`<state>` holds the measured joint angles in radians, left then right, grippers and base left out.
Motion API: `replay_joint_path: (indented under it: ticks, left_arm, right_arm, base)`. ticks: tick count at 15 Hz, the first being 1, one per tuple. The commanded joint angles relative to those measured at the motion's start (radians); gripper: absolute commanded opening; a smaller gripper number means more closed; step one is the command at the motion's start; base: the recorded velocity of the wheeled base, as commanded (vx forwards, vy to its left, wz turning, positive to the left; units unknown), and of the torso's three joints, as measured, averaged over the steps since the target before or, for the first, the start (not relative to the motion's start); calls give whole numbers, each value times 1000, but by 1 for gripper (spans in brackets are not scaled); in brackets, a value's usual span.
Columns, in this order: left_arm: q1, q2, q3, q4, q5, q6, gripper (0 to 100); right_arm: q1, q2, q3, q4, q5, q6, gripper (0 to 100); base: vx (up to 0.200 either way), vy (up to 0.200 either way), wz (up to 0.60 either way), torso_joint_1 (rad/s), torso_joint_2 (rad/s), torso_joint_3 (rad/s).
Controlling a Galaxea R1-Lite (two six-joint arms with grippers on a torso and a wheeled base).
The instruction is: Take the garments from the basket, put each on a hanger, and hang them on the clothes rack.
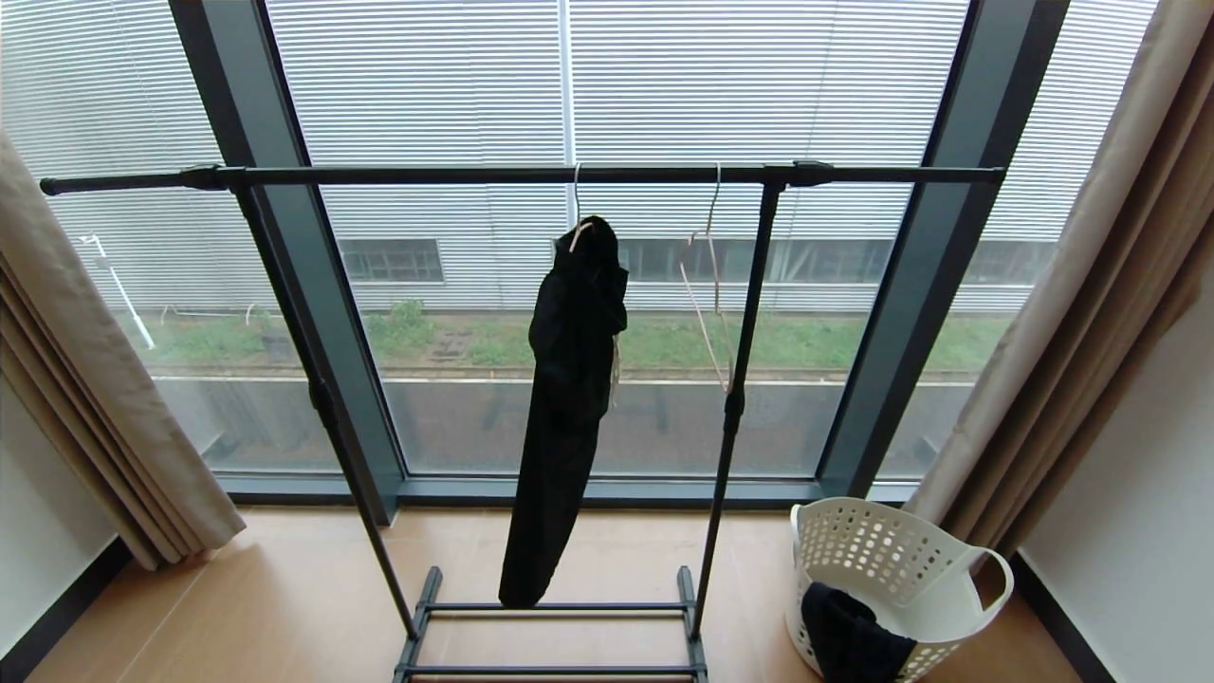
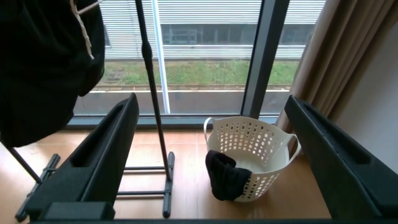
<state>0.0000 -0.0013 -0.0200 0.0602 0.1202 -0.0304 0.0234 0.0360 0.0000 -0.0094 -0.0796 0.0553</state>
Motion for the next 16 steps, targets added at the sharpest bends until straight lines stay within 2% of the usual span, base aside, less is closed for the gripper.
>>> replay_joint_path:
  ticks: [1,16]
  left_arm:
    - [0,1,0,0,-1,0,100]
    - [0,1,-1,0,-1,0,100]
  right_arm:
    - [-10,-22,0,0,0,0,100]
    - [-10,-22,0,-1,0,0,100]
  base:
    - [0,0,0,-227,540,305]
    - [0,0,0,-196,519,318]
